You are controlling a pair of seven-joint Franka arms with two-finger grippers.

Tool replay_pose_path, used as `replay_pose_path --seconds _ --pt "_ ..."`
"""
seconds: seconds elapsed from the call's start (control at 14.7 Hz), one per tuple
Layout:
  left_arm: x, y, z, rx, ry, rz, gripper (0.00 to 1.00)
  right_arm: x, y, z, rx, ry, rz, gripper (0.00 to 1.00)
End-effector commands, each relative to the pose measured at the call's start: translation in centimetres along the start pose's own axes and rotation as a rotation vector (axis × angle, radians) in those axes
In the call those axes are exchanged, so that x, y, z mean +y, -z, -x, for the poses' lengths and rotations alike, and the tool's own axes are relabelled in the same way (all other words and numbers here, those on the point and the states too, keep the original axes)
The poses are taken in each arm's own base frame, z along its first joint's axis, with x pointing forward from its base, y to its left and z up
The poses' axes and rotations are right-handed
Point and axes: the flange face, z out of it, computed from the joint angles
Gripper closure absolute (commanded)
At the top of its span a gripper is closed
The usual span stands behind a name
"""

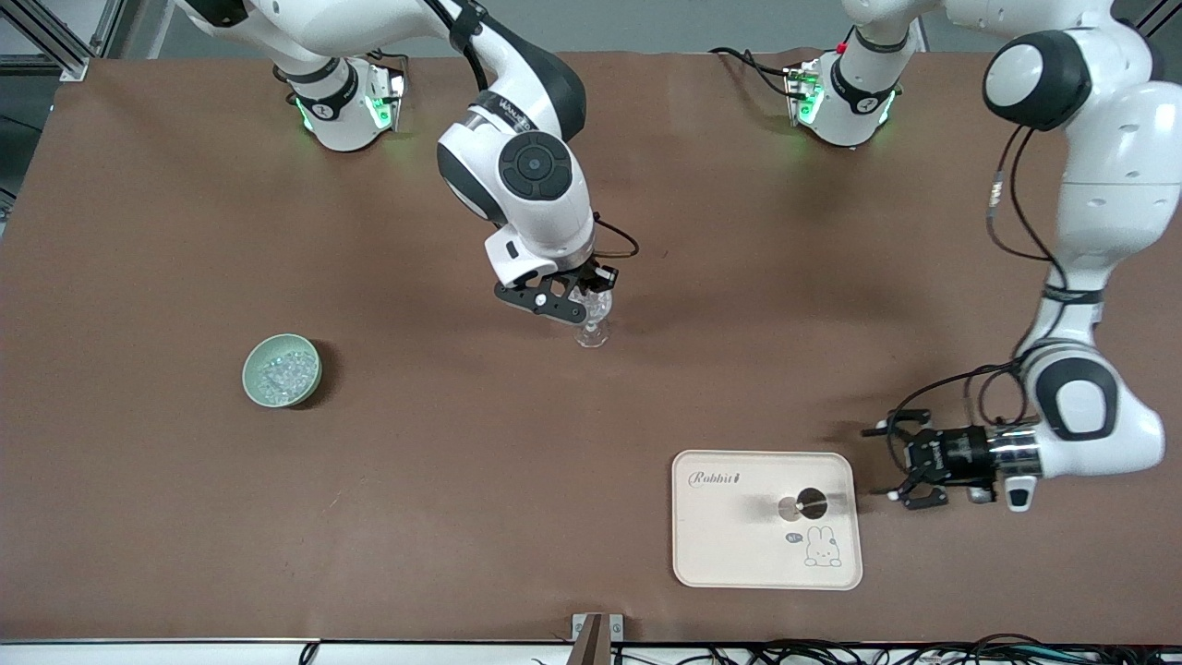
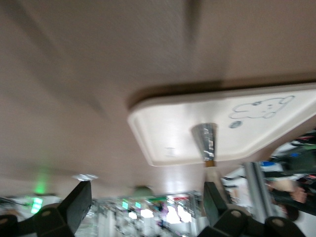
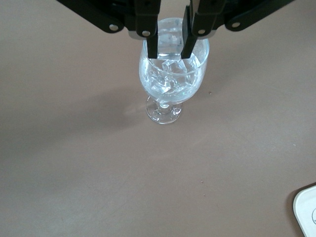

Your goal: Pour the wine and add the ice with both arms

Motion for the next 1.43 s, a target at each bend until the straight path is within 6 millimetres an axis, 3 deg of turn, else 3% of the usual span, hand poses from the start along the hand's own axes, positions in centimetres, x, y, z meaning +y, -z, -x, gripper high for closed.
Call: replay_pose_path --seconds 0.0,0.14,0.34,0.61,0.68,0.75,0.88,1.02,1.09,1.22,1.36 --pt "0.0 3.9 6.9 0.182 -0.149 -0.173 0.0 -0.6 -0.3 0.4 0.009 -0.008 0.003 0.8" --pt "0.4 6.0 14.0 0.337 -0.28 -0.287 0.0 -0.6 -0.3 0.4 0.008 -0.008 0.002 0.72" --pt "-0.1 7.3 23.8 0.496 -0.494 -0.443 0.0 -0.6 -0.4 0.4 0.008 -0.008 0.004 0.42" --pt "-1.2 11.9 32.6 0.61 -0.818 -0.494 0.0 -0.5 0.1 0.2 0.011 -0.008 0.0 0.23" --pt "-1.6 13.1 34.2 0.639 -0.916 -0.526 0.0 -0.3 1.3 -0.3 0.02 -0.015 -0.013 0.15" --pt "-2.0 14.1 35.5 0.674 -0.997 -0.565 0.0 -0.1 3.1 -1.0 0.033 -0.025 -0.029 0.01" --pt "-2.6 15.4 38.1 0.783 -1.073 -0.647 0.0 2.6 7.4 -3.8 0.097 -0.062 -0.022 0.0" --pt "-3.6 16.3 41.3 0.81 -1.192 -0.688 0.0 5.2 12.8 -4.9 0.205 -0.072 -0.026 0.0" --pt "-4.5 16.9 42.9 0.82 -1.25 -0.713 0.0 6.9 14.3 -6.1 0.227 -0.102 -0.007 0.0" --pt "-7.0 15.9 44.9 0.839 -1.258 -0.77 0.0 10.8 17.6 -8.1 0.317 -0.153 0.072 0.0" --pt "-9.5 16.2 45.8 0.795 -1.252 -0.739 0.0 14.9 20.7 -9.8 0.351 -0.198 0.119 0.0"
